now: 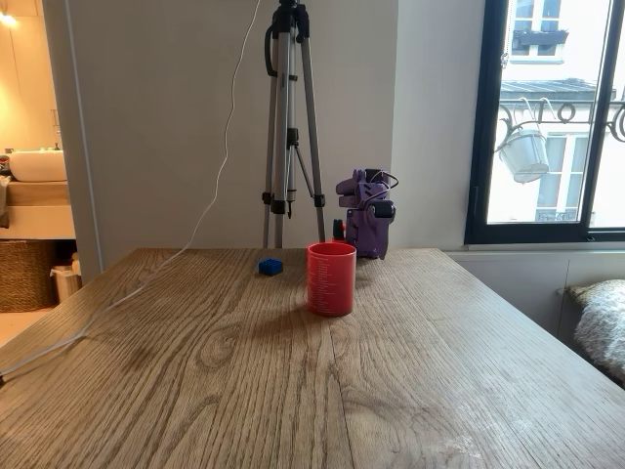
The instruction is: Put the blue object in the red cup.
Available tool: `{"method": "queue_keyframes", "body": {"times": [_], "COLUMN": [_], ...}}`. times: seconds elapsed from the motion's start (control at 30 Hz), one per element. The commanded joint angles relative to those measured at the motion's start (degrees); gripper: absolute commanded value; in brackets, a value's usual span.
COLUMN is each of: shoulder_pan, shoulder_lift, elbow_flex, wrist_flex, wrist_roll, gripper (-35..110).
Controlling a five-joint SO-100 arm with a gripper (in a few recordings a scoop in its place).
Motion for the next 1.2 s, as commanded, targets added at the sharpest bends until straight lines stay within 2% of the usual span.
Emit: {"method": "queue_keyframes", "body": {"times": [0.0, 0.17, 0.27, 0.43, 0.67, 0.93, 1.17], "shoulder_pan": [3.52, 14.59, 15.91, 20.48, 24.79, 37.27, 51.33], "shoulder_lift": [-0.35, -0.97, -7.21, -29.62, -60.47, -89.91, -99.14], "elbow_flex": [-0.88, -5.54, -15.21, -36.56, -64.69, -81.91, -84.99], "wrist_flex": [-0.35, -1.49, -1.41, 0.97, 11.95, 20.04, 21.01], "wrist_roll": [-2.9, -8.17, -8.0, -4.39, -1.23, 9.14, 23.38], "gripper": [1, 1, 1, 1, 1, 1, 1]}}
